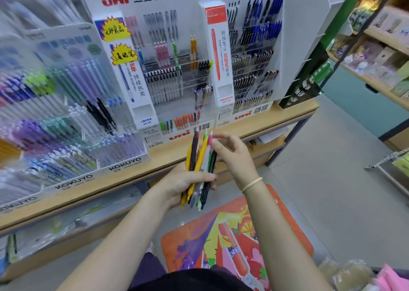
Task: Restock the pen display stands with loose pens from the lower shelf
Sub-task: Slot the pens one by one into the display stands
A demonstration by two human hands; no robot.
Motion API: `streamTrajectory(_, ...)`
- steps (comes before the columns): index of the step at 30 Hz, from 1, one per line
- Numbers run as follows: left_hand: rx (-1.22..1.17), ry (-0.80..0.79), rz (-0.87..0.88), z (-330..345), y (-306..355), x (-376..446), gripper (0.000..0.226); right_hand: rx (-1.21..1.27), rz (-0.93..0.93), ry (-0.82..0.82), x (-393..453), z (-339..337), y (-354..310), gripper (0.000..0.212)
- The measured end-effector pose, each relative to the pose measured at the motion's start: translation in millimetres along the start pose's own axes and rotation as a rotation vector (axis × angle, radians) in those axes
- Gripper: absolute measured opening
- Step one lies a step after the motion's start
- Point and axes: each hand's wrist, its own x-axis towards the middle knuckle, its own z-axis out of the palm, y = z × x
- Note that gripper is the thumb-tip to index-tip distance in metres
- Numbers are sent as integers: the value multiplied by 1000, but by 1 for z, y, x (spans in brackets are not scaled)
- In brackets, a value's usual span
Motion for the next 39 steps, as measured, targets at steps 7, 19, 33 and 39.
streamTrajectory(7,74,170,42,-112,24,-26,55,-187,14,-50,41,128,-8,38)
streamTrajectory(19,-129,28,14,-389,80,-120,21,-136,133,-322,95,420,-27,47)
streamTrajectory(33,-65,-81,-124,-379,94,-94,32,21,46,-158,102,415,-27,19)
streamTrajectory(39,-126,-59,-94,-330,96,-77,41,42,94,-201,110,362,-25,28)
